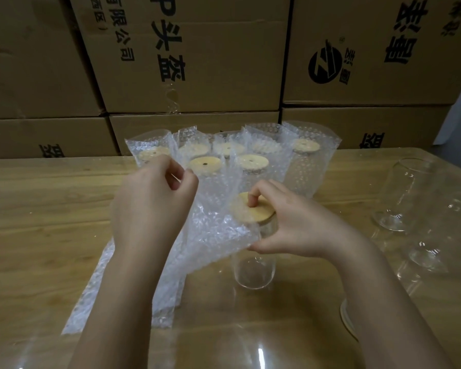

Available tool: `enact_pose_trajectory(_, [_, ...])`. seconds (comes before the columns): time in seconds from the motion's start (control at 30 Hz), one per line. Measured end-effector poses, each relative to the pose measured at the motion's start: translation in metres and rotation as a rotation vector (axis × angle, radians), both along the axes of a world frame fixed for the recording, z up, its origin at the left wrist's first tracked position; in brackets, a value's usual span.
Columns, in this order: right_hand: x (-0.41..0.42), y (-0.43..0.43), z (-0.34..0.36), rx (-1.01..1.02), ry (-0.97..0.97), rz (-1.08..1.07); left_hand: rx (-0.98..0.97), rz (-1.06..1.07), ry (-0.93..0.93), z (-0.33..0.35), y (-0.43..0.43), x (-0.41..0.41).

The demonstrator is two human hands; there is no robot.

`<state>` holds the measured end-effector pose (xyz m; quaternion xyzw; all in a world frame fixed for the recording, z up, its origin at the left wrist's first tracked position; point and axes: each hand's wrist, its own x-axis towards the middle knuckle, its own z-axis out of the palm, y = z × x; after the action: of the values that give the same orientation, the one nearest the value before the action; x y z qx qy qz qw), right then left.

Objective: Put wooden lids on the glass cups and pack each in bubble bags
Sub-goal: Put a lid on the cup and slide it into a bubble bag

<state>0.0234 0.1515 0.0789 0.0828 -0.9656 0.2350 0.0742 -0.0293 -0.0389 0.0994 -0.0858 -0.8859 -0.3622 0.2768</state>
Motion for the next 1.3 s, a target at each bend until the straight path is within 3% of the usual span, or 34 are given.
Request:
enact_pose_trajectory(0.2, [0.014, 0.029, 0.015, -0.292, 0.201, -0.133, -0.011, -0.012, -0.003, 0.000, 0.001, 0.000])
enact_pose_trajectory(0.43, [0.035, 0.059, 0.032, -0.834, 0.687, -0.154, -0.022, -0.028, -0.011, -0.002, 0.005, -0.001])
enact_pose_trajectory(0.6, [0.029, 0.055, 0.035, -1.111, 0.629, -0.039, -0.025, -0.041, -0.007, -0.004, 0.006, -0.001])
enact_pose_trajectory(0.87, [0.028, 0.036, 0.034, -0.923, 0.494, 0.029, -0.042, -0.052, -0.018, -0.002, 0.005, 0.000])
enact_pose_trajectory(1.03, [0.041, 0.031, 0.044, -0.737, 0.543, 0.020, -0.012, -0.090, -0.039, -0.002, 0.004, -0.001])
enact_pose_trajectory(1.3, [0.059, 0.011, 0.055, -0.331, 0.631, -0.165, 0.111, -0.312, -0.111, -0.001, 0.011, 0.002])
